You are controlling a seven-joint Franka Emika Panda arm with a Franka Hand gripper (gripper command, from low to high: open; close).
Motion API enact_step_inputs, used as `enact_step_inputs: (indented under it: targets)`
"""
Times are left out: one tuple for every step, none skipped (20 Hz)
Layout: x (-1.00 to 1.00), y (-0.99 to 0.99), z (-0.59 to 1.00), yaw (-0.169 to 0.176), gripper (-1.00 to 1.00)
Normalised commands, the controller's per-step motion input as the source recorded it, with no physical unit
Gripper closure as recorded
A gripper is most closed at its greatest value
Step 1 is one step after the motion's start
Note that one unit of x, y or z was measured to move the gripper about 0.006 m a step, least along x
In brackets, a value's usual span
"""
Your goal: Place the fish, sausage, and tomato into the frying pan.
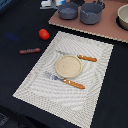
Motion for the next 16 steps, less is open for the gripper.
enact_step_inputs:
  targets:
    - [0.14, 1.00, -0.16, 0.000, 1.00]
    - [0.14, 1.00, -0.16, 0.000, 1.00]
    - [0.14, 1.00, -0.16, 0.000, 1.00]
    - [0.12, 1.00, -0.20, 0.000, 1.00]
    - [0.09, 1.00, -0.26, 0.000, 1.00]
    - [0.10, 1.00, -0.31, 0.000, 1.00]
    - [0.12, 1.00, -0.33, 0.000, 1.00]
    - [0.12, 0.99, -0.37, 0.000, 1.00]
    - [0.14, 0.95, -0.38, 0.000, 1.00]
    - [0.15, 0.93, -0.39, 0.000, 1.00]
    - [0.14, 0.90, -0.42, 0.000, 1.00]
    - [0.12, 0.89, -0.43, 0.000, 1.00]
    - [0.11, 0.86, -0.42, 0.000, 1.00]
    - [0.11, 0.82, -0.42, 0.000, 1.00]
    - [0.15, 0.77, -0.36, 0.000, 1.00]
    - [0.11, 0.60, -0.32, 0.000, 1.00]
